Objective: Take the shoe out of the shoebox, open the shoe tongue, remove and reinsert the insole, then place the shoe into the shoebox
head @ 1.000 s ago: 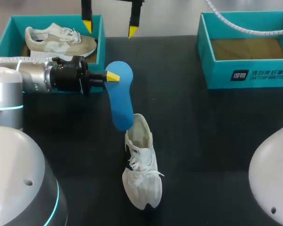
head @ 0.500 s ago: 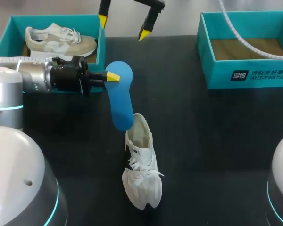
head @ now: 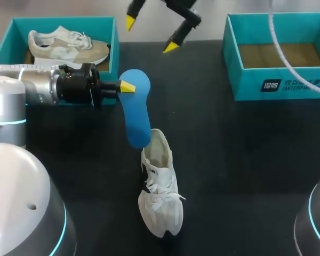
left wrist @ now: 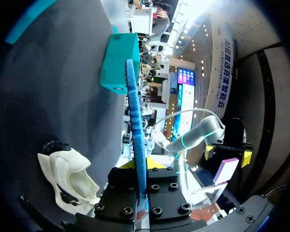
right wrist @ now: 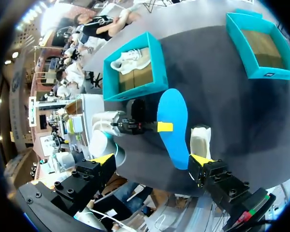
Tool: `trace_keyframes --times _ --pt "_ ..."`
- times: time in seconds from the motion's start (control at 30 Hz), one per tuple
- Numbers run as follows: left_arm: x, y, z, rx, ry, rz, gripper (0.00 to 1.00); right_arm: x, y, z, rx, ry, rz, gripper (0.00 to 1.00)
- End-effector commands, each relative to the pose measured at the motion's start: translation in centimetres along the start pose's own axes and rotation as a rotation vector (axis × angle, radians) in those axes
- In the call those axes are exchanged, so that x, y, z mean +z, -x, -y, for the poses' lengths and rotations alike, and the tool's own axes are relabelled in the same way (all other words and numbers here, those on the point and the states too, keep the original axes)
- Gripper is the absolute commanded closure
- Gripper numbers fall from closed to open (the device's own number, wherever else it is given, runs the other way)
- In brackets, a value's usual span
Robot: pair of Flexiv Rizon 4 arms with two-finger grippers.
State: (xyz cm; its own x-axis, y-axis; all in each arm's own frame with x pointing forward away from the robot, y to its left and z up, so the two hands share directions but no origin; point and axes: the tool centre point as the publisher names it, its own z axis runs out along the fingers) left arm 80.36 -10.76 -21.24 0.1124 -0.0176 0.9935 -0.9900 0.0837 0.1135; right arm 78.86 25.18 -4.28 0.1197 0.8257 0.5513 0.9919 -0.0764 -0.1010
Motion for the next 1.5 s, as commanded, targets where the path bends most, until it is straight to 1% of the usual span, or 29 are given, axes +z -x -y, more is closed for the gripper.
trace_keyframes --times 0.03,0.07,0.13,0.2,0.23,0.27,0.5,0.6,0.63,0.83,1.13,1.5 --pt "0.0 0.0 0.0 0.0 0.001 0.002 1.0 0.5 2.1 -0.2 0.017 -0.037 -0.51 0.0" --pt "0.0 0.0 0.0 0.0 0.001 0.002 1.0 0.7 2.3 -0.2 0.025 -0.045 -0.523 0.0" --pt "0.0 0.0 0.0 0.0 0.001 0.002 1.0 0.9 2.5 -0.2 0.011 -0.047 -0.584 0.0" --pt "0.0 0.0 0.0 0.0 0.001 0.002 1.0 1.0 2.7 -0.2 0.004 -0.048 -0.603 0.0" --pt "0.0 0.0 0.0 0.0 0.001 0.002 1.0 1.2 3.0 -0.1 -0.004 -0.047 -0.64 0.0" --pt "0.0 0.0 0.0 0.0 0.001 0.002 1.0 1.3 3.2 -0.1 -0.005 -0.051 -0.653 0.0" --pt "0.0 0.0 0.0 0.0 0.001 0.002 1.0 1.6 5.5 0.1 -0.069 -0.008 -0.857 0.0" --pt "0.0 0.0 0.0 0.0 0.001 0.002 1.0 1.9 6.3 0.1 -0.07 -0.004 -0.889 0.0" --pt "0.0 0.0 0.0 0.0 0.001 0.002 1.0 2.0 6.6 0.0 -0.08 0.004 -0.916 0.0" --pt "0.0 0.0 0.0 0.0 0.001 0.002 1.0 2.5 7.8 0.2 -0.079 0.011 -0.97 0.0" --pt "0.0 0.0 0.0 0.0 0.001 0.002 1.0 3.2 9.0 -0.2 -0.087 -0.017 -1.034 0.0" --pt "0.0 0.0 0.0 0.0 0.001 0.002 1.0 3.6 9.7 -0.4 -0.094 -0.027 -1.044 0.0"
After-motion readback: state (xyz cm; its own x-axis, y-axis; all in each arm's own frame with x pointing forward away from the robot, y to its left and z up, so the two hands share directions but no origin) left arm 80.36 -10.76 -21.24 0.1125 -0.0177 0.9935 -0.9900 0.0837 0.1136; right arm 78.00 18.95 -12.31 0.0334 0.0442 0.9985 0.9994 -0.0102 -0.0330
